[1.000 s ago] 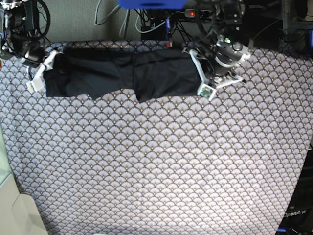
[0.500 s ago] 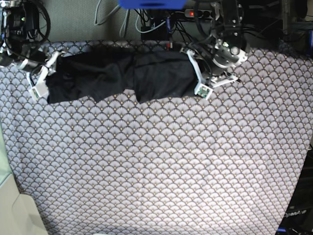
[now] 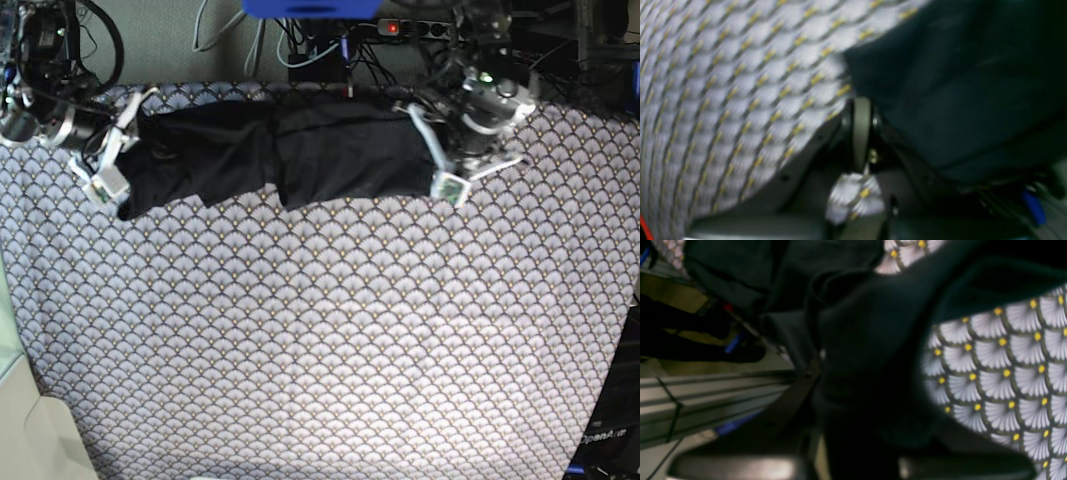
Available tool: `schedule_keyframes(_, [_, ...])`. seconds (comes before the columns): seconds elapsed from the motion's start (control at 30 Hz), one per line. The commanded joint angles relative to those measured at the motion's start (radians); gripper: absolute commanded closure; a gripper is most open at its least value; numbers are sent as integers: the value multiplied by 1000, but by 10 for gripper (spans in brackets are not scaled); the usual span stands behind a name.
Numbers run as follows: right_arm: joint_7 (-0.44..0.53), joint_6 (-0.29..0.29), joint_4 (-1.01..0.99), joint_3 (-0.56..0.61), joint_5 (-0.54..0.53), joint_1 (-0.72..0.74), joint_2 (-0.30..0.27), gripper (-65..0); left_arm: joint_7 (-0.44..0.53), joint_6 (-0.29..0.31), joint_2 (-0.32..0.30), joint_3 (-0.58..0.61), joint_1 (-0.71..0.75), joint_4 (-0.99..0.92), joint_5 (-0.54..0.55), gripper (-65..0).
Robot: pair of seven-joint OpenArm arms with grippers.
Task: Fold the T-shirt properly
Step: 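Release the strip with the left gripper and lift it away, then carry the strip end with the right gripper over toward the folded middle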
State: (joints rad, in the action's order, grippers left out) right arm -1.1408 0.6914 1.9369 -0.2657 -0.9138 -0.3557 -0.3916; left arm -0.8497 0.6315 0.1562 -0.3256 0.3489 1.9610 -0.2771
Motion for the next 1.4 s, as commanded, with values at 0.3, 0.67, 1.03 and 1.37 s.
schedule_keyframes(0.3, [-104,7,32,1,-28,66,124,0,23,67,-7,-289,-11,-4,8,0])
schedule_keyframes(0.67, [-143,7,39,136,-29,116,179,0,25,67,-8,-447,-64,-139,-1,0])
schedule_keyframes(1.03, [-140,7,35,280,-26,160,207,0,25,67,-7,-442,-87,-157,-1,0])
schedule_keyframes(1.37, [-140,7,26,311,-24,221,257,0,25,67,-7,-442,-86,-157,-1,0])
